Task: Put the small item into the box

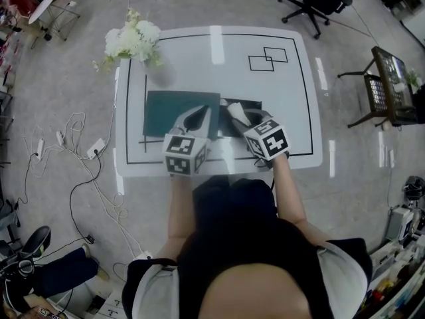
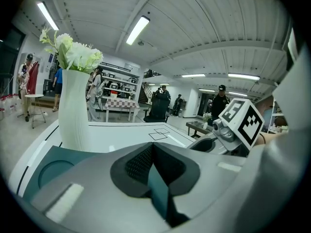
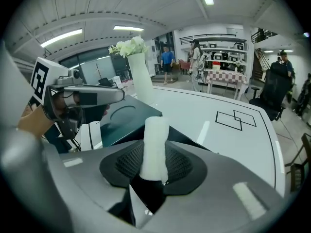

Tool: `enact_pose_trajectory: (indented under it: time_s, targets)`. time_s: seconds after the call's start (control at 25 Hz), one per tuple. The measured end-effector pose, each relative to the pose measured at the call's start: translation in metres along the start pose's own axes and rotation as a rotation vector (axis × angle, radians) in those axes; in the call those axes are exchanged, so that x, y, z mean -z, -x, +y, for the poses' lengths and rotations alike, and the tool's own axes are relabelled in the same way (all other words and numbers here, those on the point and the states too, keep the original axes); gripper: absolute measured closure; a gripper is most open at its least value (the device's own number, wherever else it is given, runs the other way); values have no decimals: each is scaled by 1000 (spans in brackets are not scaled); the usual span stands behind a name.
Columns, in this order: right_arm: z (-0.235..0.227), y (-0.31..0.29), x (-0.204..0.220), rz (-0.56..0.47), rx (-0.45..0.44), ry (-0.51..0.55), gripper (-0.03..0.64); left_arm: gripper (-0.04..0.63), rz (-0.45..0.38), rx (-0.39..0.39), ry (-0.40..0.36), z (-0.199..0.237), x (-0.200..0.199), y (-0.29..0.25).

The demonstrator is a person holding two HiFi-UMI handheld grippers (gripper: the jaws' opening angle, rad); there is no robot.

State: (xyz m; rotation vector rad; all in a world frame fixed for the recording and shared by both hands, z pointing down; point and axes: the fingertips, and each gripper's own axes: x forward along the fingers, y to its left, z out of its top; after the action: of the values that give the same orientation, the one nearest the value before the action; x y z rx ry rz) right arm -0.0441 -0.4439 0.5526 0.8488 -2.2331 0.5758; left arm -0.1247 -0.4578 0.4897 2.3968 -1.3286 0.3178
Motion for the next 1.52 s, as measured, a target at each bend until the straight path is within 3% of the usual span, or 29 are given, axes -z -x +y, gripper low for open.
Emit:
enact_pose_trajectory:
  time_s: [0.72,1.0,1.52]
  targets:
    - [7,-29,27,238,15,146,486,586,-14,-22,2,9,-2,5]
    - [6,-34,40,339,61,238,485,586,-15,-36,-2,11,-1,10]
    - [5,-36,41,346,89,249,480,586,-14,-43,1,13,0,16]
